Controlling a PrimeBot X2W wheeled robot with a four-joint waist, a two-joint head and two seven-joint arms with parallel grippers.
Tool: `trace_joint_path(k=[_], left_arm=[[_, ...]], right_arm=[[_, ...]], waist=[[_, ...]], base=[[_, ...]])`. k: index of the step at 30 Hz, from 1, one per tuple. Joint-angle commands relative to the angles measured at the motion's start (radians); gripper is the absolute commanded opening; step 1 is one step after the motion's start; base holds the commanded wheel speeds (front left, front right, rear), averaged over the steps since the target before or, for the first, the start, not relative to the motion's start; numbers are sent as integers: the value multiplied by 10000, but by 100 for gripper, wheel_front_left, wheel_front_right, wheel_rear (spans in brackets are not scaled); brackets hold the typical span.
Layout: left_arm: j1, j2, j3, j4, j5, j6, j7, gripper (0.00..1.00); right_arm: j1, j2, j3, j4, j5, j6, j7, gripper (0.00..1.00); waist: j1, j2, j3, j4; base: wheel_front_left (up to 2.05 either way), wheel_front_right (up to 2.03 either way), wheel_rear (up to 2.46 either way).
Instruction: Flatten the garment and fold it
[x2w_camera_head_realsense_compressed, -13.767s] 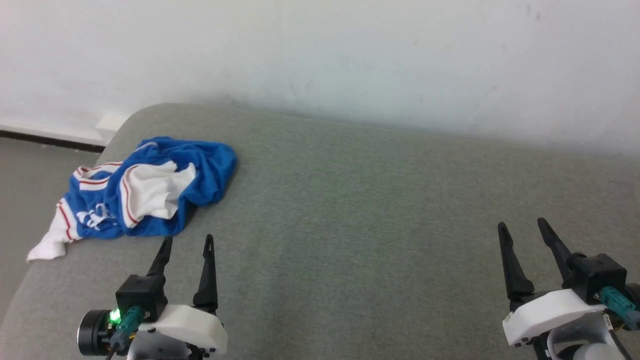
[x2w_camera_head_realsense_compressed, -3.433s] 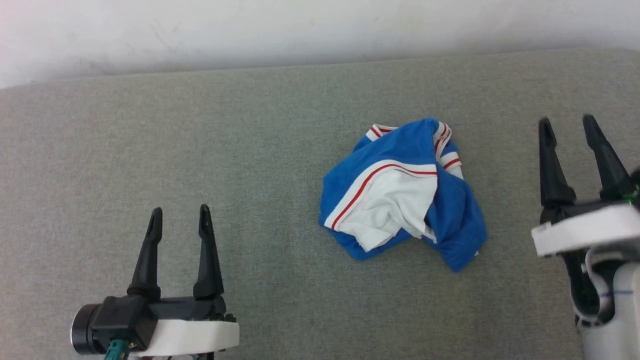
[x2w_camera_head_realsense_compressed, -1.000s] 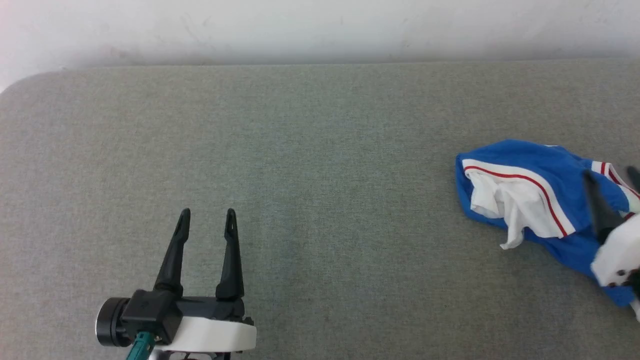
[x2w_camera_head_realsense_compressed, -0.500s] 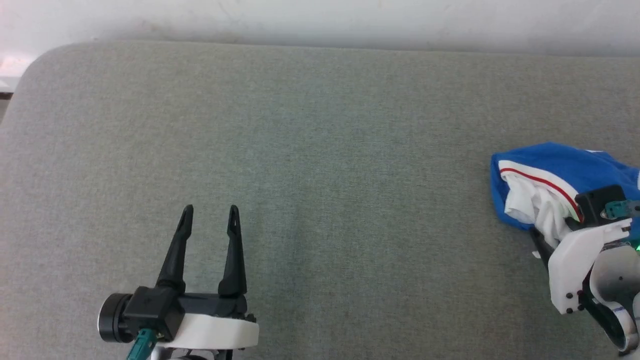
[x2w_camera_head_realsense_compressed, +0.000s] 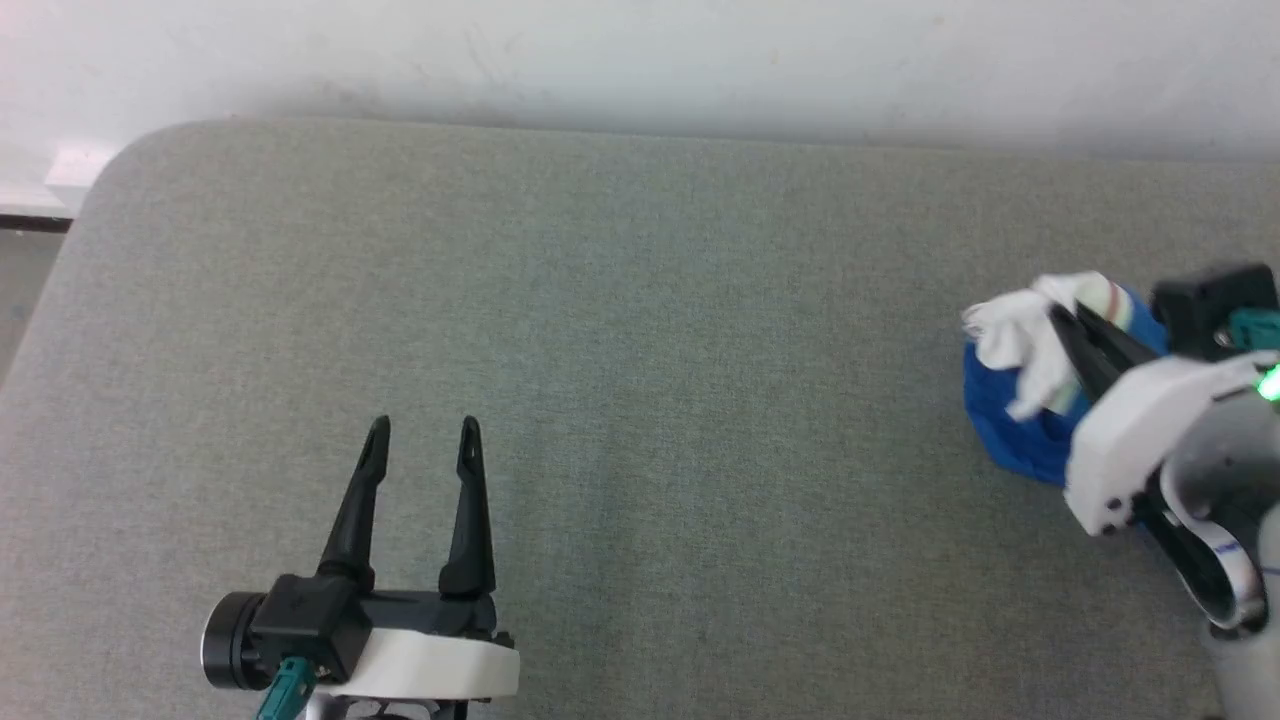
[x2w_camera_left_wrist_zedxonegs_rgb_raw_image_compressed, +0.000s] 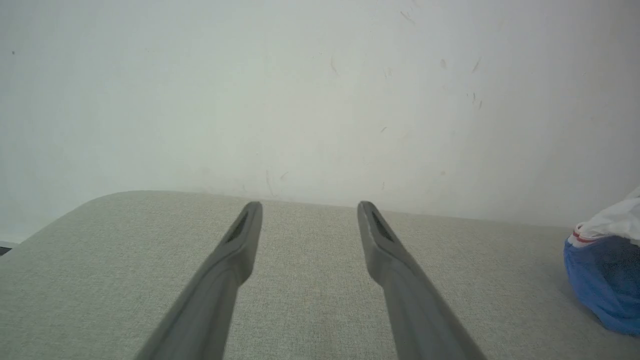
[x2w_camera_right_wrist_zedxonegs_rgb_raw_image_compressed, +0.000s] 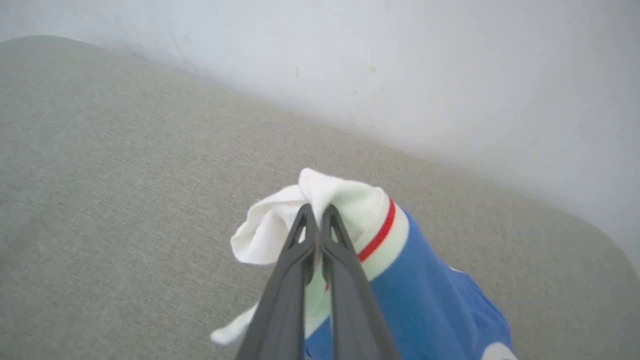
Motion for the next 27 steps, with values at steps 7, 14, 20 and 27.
trace_joint_path(k=[7,14,20,27], left_arm=[[169,-20,179,-20,-87,-24,-47,100],[172,-20,155,89,-151,-36,-47,100],[202,-20,63,180,-214,-44,-47,100],[217,-20,29,225,-287,71,-47,100]], right_arm=[[-1564,782,2233,-192,452,-9,-82,0],[-1725,2065,4567,1922,1067,-9,-494,0],[-1349,2345,5757,3574,1625,-9,-531,34],[-1612,2318,5689,3599,2261,-9,-819,100]], waist=[[0,2,-247,344],[0,2,-153,939],[0,2,-91,1267],[0,2,-131,920]], base=[[0,0,0],[0,0,0],[0,0,0],[0,0,0]])
